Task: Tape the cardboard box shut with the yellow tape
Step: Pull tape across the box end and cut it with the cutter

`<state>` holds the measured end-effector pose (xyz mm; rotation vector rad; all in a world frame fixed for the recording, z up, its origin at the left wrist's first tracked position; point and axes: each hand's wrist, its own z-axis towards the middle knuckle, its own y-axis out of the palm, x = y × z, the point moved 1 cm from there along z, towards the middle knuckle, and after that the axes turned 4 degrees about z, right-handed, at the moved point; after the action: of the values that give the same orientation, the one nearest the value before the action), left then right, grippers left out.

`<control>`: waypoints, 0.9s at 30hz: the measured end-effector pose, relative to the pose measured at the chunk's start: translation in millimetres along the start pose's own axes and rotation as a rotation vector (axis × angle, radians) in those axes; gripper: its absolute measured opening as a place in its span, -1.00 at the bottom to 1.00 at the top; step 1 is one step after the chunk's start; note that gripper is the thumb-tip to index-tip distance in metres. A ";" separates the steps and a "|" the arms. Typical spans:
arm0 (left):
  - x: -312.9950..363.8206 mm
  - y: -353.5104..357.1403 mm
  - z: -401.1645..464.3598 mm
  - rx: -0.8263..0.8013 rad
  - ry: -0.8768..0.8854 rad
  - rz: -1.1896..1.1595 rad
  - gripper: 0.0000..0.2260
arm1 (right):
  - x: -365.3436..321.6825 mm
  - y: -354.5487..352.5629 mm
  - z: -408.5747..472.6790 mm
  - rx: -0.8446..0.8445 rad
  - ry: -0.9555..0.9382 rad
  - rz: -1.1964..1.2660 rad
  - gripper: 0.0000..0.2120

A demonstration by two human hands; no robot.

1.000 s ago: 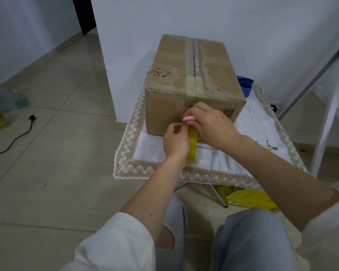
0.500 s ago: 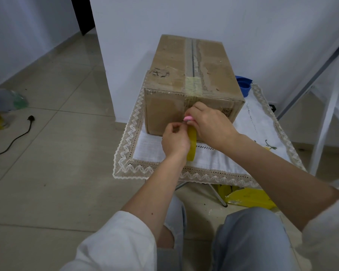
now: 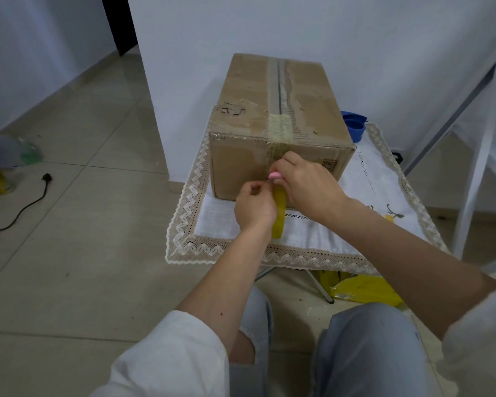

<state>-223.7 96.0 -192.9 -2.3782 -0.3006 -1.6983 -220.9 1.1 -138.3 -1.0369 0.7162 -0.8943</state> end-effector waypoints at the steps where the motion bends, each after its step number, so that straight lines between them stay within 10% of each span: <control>1: 0.4 -0.1 -0.1 0.001 -0.002 0.000 -0.88 | 0.1 0.0 -0.2 0.002 0.002 0.002 -0.80; 27: -3.7 -10.4 8.2 -0.178 0.072 0.014 -0.98 | 12.9 -3.0 -8.6 0.039 0.072 0.160 -0.79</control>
<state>-220.4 108.1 -198.5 -2.4260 -0.1251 -1.8715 -223.0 -14.5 -139.6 -0.9034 0.8273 -0.8073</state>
